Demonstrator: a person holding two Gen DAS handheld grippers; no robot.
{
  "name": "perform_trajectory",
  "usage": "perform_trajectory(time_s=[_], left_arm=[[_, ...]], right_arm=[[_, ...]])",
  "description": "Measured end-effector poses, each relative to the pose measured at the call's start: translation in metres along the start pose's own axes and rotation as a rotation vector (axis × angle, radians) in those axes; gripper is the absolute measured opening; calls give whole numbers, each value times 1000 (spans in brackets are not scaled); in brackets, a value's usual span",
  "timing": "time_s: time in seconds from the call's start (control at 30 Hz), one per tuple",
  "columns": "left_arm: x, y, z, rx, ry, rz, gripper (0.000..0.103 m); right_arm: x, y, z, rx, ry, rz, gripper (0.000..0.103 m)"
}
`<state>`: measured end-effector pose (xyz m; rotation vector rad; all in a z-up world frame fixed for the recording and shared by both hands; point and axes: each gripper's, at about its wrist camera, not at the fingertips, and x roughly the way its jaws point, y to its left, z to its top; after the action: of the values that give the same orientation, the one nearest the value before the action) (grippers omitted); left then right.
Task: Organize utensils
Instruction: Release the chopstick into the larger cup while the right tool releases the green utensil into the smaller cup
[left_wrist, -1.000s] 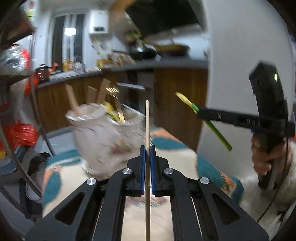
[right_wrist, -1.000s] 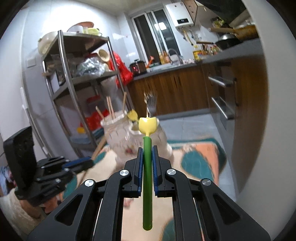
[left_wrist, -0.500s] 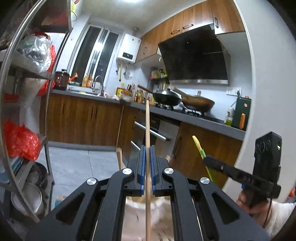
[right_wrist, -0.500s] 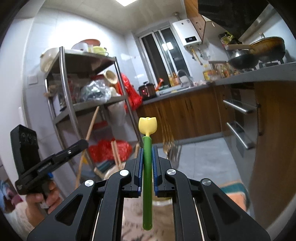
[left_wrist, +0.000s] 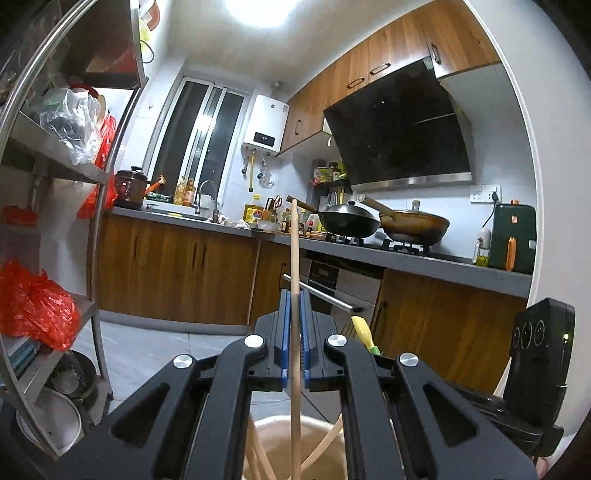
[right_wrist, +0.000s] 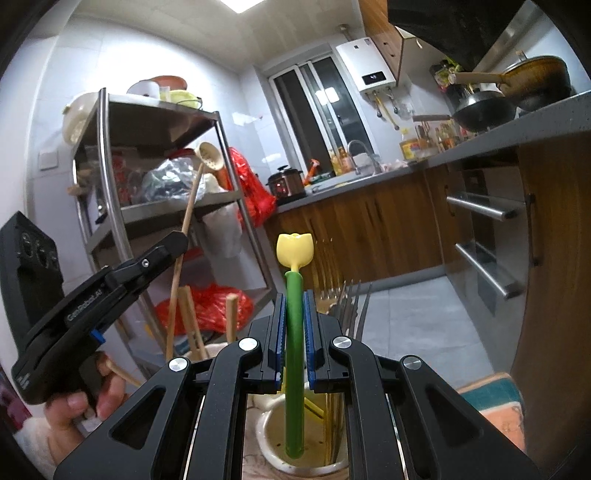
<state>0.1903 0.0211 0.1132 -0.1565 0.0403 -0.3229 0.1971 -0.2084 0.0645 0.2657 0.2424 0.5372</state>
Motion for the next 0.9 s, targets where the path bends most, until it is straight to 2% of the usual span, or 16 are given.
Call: perform_trajectory(time_s=[0.27, 0.47, 0.63, 0.73, 0.9], left_arm=[[-17, 4, -17, 18, 50, 5, 5], [-37, 7, -28, 31, 105, 11, 5], [-48, 7, -39, 36, 154, 41, 5], [-48, 6, -42, 57, 189, 61, 5], [-48, 8, -45, 53, 233, 82, 5]], right_arm=[[0, 6, -15, -66, 33, -43, 10], [-16, 10, -23, -104, 56, -76, 10], [-29, 14, -33, -127, 84, -138, 10], [-29, 8, -37, -106, 114, -177, 10], [-27, -2, -36, -57, 140, -186, 12]])
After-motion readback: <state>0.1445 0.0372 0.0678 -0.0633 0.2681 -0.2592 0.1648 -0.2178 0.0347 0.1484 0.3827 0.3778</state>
